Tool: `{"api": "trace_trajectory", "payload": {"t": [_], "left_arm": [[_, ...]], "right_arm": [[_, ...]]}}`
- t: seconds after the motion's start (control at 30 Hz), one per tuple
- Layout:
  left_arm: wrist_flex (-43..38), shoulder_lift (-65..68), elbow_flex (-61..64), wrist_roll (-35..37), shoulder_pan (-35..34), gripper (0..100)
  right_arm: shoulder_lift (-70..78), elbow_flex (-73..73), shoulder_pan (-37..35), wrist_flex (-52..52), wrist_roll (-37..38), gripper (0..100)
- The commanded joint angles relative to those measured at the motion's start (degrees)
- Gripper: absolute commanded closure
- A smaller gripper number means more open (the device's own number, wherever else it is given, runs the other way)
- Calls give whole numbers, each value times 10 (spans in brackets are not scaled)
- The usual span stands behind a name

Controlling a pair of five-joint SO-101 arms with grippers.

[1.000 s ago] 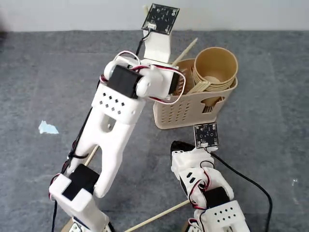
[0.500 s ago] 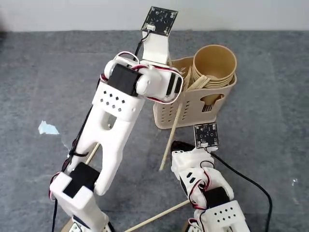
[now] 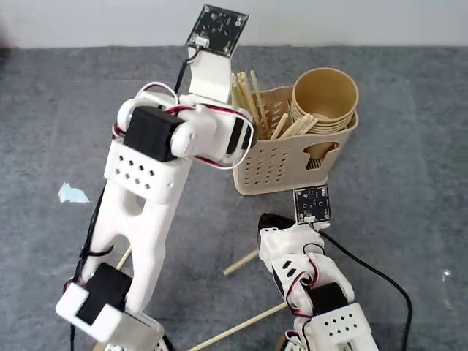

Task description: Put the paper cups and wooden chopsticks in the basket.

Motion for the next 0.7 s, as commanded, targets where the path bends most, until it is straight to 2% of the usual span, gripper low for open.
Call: {"api": "trace_trajectory", "payload": {"t": [0.0, 0.17, 0.27, 0.4, 0.67], "left_arm": [[13, -62, 34, -24, -17, 809], [12, -163, 120, -51, -22, 809], [11, -229, 192, -70, -49, 809], [-8, -279, 294, -116, -122, 809], [-89, -285, 477, -218, -261, 809]], "right_arm": [[-8, 8, -5, -10, 5, 988], [-8, 8, -5, -10, 5, 988], [-8, 7, -5, -9, 5, 988], [-8, 7, -5, -9, 5, 988], [-8, 7, -5, -9, 5, 988]]}}
